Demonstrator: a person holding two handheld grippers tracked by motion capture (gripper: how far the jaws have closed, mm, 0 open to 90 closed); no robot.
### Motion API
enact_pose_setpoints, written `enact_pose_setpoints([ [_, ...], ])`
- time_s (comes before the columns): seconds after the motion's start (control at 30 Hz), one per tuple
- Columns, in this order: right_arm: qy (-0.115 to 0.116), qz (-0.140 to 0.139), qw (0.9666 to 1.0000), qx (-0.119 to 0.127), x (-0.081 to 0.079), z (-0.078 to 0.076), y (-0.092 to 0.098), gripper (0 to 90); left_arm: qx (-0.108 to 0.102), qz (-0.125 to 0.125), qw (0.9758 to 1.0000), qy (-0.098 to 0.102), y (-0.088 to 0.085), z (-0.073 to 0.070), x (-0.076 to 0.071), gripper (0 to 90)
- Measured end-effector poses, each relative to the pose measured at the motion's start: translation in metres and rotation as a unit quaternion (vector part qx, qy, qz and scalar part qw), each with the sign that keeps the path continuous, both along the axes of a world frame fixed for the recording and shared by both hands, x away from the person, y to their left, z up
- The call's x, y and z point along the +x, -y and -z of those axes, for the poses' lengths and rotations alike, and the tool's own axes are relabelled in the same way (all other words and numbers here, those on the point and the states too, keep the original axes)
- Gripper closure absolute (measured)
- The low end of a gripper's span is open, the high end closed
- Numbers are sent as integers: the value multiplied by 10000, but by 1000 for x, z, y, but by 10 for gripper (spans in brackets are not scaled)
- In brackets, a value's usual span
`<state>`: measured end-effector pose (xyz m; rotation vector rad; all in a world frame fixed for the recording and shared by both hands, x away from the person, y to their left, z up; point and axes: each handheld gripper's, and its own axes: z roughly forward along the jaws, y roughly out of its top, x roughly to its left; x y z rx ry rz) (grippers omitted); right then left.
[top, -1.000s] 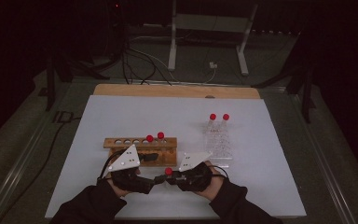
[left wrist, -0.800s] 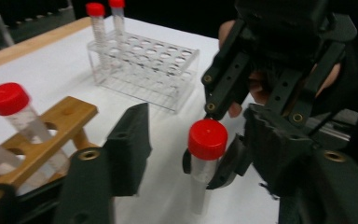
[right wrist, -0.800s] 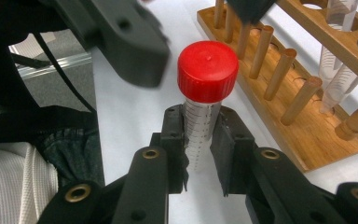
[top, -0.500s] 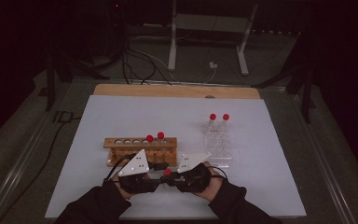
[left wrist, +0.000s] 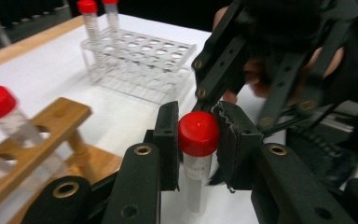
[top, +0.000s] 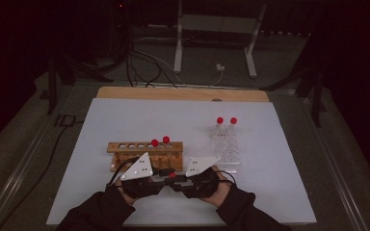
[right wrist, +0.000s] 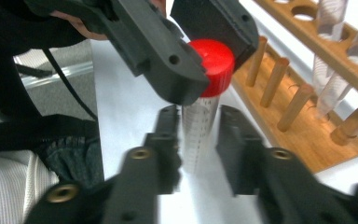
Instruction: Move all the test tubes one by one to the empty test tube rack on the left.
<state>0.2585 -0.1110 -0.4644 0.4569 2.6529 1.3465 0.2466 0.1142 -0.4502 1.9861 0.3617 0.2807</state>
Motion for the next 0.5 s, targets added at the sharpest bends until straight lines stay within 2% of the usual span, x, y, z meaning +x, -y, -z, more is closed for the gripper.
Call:
enact_pose_setpoints([
  [0.17,178,231,9992,263,1,-9,10,480,26,-142,9998,102,-9,-9,1,719],
  [0.27,282,401,9981,384,2,-14,18,354,50,-262,9994,203,-16,-16,2,720],
  [0.5,303,856,9941,595,5,-18,40,138,-3,-618,9974,367,-35,-31,7,720],
])
